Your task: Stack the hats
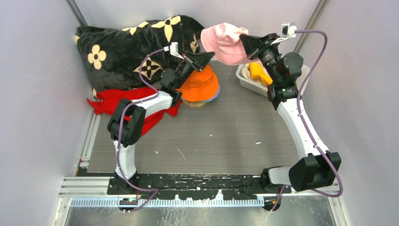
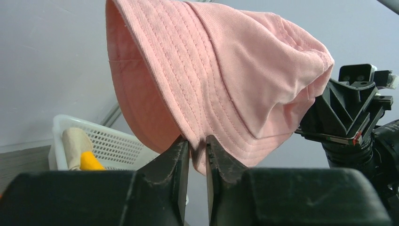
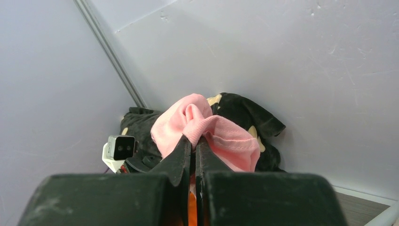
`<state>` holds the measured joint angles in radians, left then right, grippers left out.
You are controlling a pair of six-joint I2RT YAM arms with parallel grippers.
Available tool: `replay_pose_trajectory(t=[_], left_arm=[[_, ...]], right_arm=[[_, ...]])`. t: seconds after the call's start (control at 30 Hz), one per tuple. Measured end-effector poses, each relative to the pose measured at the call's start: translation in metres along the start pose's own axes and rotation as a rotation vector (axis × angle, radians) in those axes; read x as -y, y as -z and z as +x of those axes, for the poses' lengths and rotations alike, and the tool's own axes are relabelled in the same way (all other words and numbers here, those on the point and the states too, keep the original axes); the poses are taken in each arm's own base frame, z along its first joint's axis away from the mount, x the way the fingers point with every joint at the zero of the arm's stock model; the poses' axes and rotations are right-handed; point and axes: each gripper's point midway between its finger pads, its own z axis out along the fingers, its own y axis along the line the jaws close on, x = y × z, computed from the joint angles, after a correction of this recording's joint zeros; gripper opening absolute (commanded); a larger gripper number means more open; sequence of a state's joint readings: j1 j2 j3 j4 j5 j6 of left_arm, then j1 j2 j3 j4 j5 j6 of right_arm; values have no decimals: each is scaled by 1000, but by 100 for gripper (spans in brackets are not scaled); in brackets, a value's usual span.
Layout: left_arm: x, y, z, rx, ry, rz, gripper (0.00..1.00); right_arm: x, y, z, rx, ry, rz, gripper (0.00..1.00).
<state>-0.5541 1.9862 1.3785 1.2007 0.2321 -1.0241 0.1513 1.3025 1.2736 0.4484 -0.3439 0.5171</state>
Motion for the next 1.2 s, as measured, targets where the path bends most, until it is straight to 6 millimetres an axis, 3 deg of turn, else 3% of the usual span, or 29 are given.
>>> replay_pose_trajectory(t=[0.13, 0.3, 0.4, 0.6, 0.7, 0.83, 0.93, 1.2], left_arm=[[-7, 3, -3, 1, 8, -17, 0], [-19, 8, -12, -14, 10, -51, 0], [-29, 7, -28, -20, 17, -72, 0], [-43, 0, -85, -11, 26, -104, 0], [-51, 2, -98, -30, 39, -136, 0], [-69, 9, -100, -74, 89, -204, 0], [-76, 15, -99, -100, 131, -236, 0], [-87, 22, -91, -135, 206, -291, 0]], right_arm=[[4, -1, 2, -3, 14, 8, 1], [12, -3, 10, -15, 35, 25, 1], [19, -4, 20, -31, 42, 34, 1], [45, -16, 62, -91, 20, 41, 1], [57, -23, 90, -135, -13, 33, 1], [71, -29, 124, -191, -74, 24, 1], [75, -31, 138, -209, -109, 16, 1], [67, -33, 136, -204, -135, -26, 1]])
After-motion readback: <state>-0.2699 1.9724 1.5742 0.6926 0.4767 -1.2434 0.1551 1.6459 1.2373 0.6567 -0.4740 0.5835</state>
